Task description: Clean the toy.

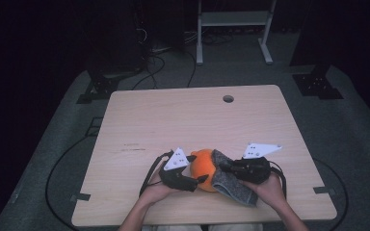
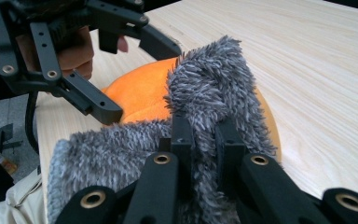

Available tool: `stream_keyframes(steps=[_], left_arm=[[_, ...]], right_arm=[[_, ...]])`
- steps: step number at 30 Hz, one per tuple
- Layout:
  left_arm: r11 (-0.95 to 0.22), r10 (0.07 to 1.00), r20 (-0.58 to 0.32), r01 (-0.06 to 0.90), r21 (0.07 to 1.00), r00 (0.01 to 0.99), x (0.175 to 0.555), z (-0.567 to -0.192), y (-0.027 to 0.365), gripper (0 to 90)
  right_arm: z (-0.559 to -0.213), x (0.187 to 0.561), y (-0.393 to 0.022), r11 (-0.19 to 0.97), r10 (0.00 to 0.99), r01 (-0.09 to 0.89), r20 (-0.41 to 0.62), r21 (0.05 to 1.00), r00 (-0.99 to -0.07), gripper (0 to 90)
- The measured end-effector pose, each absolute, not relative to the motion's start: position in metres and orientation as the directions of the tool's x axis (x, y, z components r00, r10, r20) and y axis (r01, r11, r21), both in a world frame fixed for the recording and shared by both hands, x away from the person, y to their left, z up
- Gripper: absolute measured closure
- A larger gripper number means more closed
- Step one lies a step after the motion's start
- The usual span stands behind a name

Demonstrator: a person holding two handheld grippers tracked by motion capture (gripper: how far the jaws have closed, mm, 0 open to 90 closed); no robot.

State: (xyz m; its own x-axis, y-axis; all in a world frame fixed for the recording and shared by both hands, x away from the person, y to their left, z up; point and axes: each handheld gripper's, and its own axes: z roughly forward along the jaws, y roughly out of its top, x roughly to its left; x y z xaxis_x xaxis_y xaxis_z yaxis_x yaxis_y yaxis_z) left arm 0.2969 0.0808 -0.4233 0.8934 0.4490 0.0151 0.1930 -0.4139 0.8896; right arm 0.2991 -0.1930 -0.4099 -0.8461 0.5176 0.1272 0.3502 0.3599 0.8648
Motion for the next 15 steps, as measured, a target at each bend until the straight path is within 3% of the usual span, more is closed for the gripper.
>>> stream_keyframes(steps=[4, 8, 15], left_arm=[[-0.445, 0.422, 0.095, 0.115, 0.888, 0.902, 0.29, -0.419, 0.073, 30.8], [-0.485, 0.396, 0.166, 0.052, 0.873, 0.903, 0.282, -0.417, 0.065, 31.0], [-0.517, 0.393, 0.141, 0.091, 0.851, 0.909, 0.287, -0.426, 0.074, 33.7]], right_arm=[[-0.394, 0.291, -0.191, 0.329, 0.466, 0.312, 0.134, 0.891, -0.875, 80.5], [-0.387, 0.284, -0.17, 0.371, 0.424, 0.266, 0.093, 0.889, -0.901, 80.5], [-0.397, 0.296, -0.186, 0.348, 0.515, 0.335, 0.12, 0.876, -0.849, 80.6]])
